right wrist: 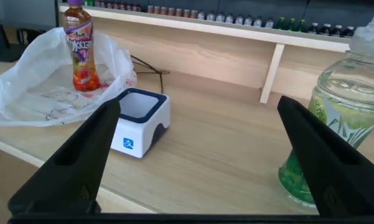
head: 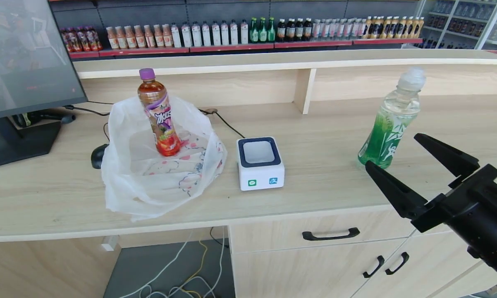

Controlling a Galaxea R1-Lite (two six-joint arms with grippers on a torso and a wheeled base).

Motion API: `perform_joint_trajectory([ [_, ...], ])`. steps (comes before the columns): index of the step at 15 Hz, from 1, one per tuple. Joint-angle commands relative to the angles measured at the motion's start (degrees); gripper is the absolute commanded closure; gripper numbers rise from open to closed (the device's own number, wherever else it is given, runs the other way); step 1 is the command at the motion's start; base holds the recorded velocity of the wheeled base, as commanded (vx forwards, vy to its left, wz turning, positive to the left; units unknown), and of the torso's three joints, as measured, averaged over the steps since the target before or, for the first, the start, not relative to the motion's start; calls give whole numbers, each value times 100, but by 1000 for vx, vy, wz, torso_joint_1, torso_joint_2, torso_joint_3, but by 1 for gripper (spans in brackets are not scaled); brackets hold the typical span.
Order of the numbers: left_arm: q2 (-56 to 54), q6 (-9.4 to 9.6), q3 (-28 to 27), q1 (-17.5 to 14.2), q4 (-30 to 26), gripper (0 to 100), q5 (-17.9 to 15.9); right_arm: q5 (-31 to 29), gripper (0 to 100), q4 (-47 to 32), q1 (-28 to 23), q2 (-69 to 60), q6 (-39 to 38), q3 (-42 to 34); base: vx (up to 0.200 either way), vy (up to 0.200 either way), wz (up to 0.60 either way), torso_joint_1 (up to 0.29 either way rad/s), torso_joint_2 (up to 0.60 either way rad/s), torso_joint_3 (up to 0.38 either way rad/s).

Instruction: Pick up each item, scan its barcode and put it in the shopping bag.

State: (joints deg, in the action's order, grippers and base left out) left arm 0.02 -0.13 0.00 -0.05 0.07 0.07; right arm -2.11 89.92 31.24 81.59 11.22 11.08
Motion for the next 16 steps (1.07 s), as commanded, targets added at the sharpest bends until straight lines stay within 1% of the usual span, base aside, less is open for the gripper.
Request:
perform_joint_trajectory([
  [1,-2,-4,0,-4,1,0,1,0,0,8,-13,120,-5,26,0,-200,0,2,2,7],
  [9,-2,-13,0,-4,1,0,1,0,0,8,-39,533,-128,70,0,-200,0,4,2,4],
  [12,-2,-13,0,-4,1,0,-7,0,0,8,-39,876,-137,333,0,0,0,0,0,0],
  [14,-2,40,0,-4,1,0,-7,0,0,8,-66,1043,-128,421,0,0,0,0,0,0],
  [16,-2,40,0,-4,1,0,-7,-35,0,8,-119,1219,-111,562,0,0,0,0,0,0],
])
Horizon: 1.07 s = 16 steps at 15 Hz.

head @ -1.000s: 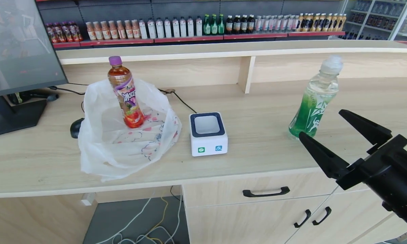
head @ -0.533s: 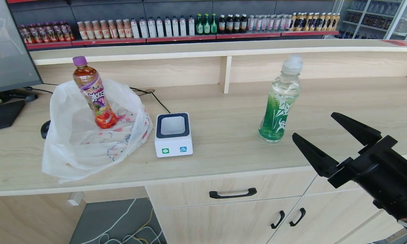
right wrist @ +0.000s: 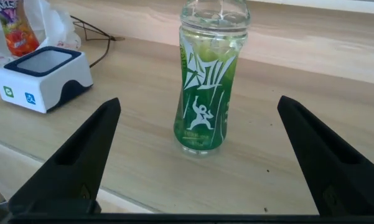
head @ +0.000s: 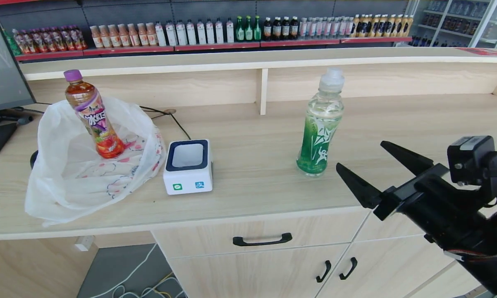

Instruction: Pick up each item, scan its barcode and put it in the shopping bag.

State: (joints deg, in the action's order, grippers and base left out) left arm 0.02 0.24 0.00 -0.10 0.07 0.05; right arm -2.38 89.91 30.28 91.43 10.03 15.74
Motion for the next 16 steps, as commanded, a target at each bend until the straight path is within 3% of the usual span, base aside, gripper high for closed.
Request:
perform_joint_trajectory([
  [1,-2,2,0,1,1,0,-5,-70,0,9,-31,314,7,184,0,0,0,0,0,0],
  [5,-2,2,0,1,1,0,-5,-342,0,9,-172,991,-36,957,0,0,0,0,0,0],
  [16,-2,2,0,1,1,0,-5,-351,0,9,-260,1764,-89,1924,0,0,0,0,0,0],
])
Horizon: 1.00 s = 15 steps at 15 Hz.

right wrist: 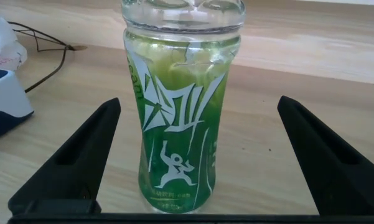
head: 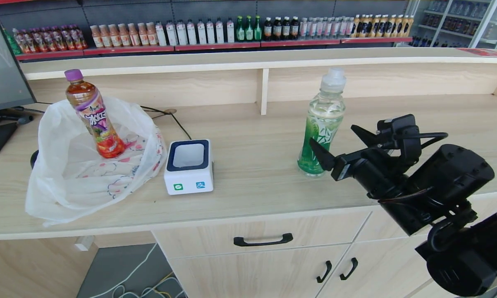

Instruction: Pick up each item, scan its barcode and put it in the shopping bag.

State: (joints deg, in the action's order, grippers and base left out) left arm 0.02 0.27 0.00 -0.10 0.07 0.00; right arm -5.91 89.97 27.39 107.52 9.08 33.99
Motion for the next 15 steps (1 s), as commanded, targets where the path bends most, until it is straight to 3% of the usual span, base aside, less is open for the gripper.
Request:
perform_joint_trajectory([
  [1,-2,0,0,1,1,0,9,2,0,3,64,208,6,143,0,0,0,0,0,0],
  [3,-2,0,0,1,1,0,9,-86,0,3,188,357,6,389,0,0,0,0,0,0],
  [7,-2,0,0,1,1,0,0,-929,0,3,653,656,-205,820,0,0,0,0,0,0],
  [15,-2,0,0,1,1,0,9,-1000,0,3,302,709,-267,776,0,0,0,0,0,0],
])
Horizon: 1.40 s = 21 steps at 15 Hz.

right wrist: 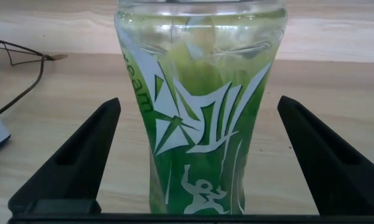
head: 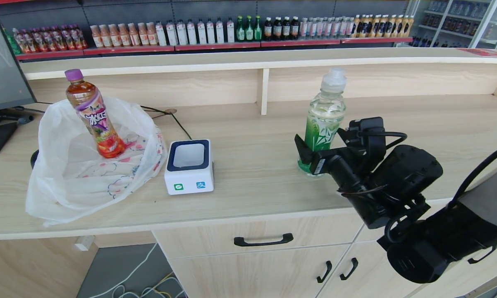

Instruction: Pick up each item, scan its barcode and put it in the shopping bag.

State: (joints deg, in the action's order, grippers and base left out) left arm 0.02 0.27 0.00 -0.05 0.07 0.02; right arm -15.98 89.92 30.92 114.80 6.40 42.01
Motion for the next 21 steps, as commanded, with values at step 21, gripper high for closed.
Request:
perform_joint_trajectory([
  [21,-2,0,0,-4,1,0,-2,113,0,-1530,-112,-230,-42,1160,0,0,0,0,0,0],
])
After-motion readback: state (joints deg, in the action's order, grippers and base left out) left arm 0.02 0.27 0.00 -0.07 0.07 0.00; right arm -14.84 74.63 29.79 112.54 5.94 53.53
